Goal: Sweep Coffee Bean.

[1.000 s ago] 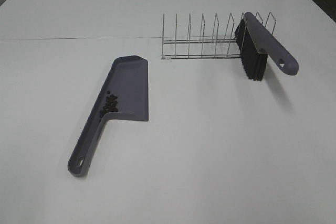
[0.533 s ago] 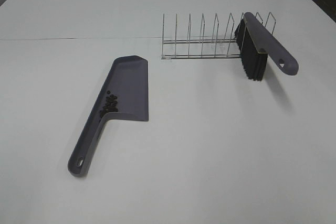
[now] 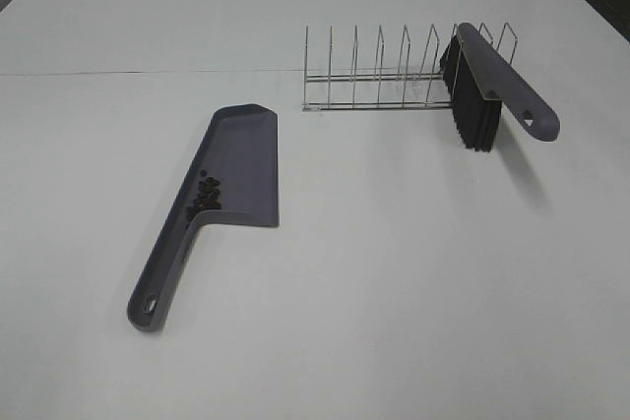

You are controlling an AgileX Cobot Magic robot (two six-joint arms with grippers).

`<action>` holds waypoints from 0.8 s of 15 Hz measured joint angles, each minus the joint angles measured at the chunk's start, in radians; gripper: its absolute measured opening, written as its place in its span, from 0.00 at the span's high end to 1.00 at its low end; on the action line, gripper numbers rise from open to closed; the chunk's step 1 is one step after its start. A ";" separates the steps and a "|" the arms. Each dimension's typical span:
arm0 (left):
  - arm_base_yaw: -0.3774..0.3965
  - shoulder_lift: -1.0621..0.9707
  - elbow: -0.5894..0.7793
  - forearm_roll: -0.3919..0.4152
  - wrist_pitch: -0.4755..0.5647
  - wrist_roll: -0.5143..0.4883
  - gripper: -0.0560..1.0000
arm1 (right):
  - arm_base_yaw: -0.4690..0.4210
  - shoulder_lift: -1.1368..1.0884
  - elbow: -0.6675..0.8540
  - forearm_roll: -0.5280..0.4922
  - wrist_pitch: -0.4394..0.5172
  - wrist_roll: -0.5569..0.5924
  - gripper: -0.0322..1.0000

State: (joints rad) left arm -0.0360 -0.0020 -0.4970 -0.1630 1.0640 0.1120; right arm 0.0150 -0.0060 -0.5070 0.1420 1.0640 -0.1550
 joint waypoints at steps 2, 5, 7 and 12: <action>0.000 0.000 0.000 0.000 0.000 0.000 0.29 | 0.000 0.000 0.000 0.000 0.000 0.000 0.28; 0.000 0.000 0.000 0.000 0.000 0.000 0.29 | 0.000 0.000 0.000 0.000 0.000 0.000 0.28; 0.000 0.000 0.000 0.000 0.000 0.000 0.29 | 0.000 0.000 0.000 0.000 0.000 0.000 0.28; 0.000 0.000 0.000 0.000 0.000 0.000 0.29 | 0.000 0.000 0.000 0.000 0.000 0.000 0.28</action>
